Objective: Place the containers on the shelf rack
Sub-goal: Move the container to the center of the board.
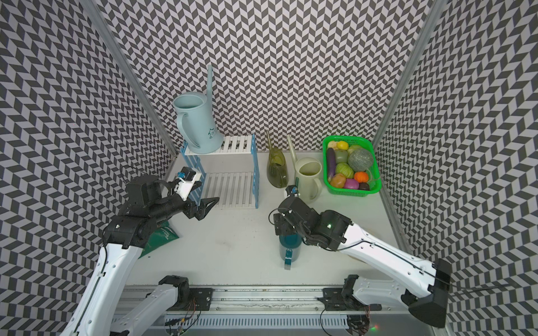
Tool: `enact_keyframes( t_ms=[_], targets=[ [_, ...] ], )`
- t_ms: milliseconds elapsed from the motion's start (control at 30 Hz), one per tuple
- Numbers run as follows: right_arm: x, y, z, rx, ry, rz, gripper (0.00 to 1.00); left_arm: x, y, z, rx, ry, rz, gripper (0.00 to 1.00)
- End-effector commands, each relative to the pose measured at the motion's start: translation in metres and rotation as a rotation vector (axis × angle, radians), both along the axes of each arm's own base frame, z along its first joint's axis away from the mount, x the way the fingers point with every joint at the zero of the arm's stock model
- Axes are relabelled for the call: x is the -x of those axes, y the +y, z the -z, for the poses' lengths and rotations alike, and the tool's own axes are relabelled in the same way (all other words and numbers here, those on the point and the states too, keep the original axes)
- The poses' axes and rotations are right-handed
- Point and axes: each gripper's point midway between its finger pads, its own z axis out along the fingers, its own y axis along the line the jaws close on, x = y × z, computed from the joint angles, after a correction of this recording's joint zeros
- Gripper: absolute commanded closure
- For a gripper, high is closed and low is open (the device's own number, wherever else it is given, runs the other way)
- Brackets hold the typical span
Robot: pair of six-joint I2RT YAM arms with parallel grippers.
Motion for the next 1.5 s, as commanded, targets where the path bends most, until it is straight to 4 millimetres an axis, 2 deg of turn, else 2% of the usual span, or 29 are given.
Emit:
enact_keyframes(
  t_ms=[0,100,200,400,567,733,967,1167,1300,1400,1467],
  targets=[
    [0.02,-0.015,-0.001,0.012,0.046,0.06,0.13,0.003,-0.008,0.005,0.009,0.013,0.061,0.0],
    [0.034,-0.021,-0.004,-0.003,0.067,0.068,0.08,0.005,-0.009,0.004,0.014,0.008,0.068,0.0],
    [0.056,-0.029,0.01,0.06,0.137,0.046,0.01,0.006,-0.011,0.006,0.023,0.008,0.076,0.0],
    [0.099,-0.033,0.017,0.092,0.222,0.042,0.0,0.003,-0.014,0.017,0.041,0.041,0.08,0.0],
    [0.118,-0.021,0.039,0.111,0.268,0.011,0.0,0.002,-0.016,0.018,0.046,0.049,0.083,0.0],
    [0.115,0.005,0.06,0.059,0.238,-0.001,0.0,-0.001,-0.015,0.019,0.061,0.046,0.07,0.0],
    [0.097,0.028,0.094,0.024,0.166,0.058,0.11,-0.007,-0.018,0.025,0.077,0.068,0.067,0.0],
    [0.093,0.02,0.111,0.101,0.161,0.101,0.19,-0.005,-0.018,0.028,0.077,0.069,0.07,0.0],
    [0.091,0.005,0.115,0.108,0.154,0.126,0.33,-0.005,-0.018,0.029,0.076,0.07,0.067,0.0],
    [0.088,-0.006,0.116,0.089,0.132,0.15,0.47,-0.004,-0.017,0.031,0.076,0.071,0.066,0.0],
    [0.087,-0.01,0.117,0.074,0.122,0.15,0.53,-0.003,-0.017,0.033,0.075,0.073,0.066,0.0]
  ],
)
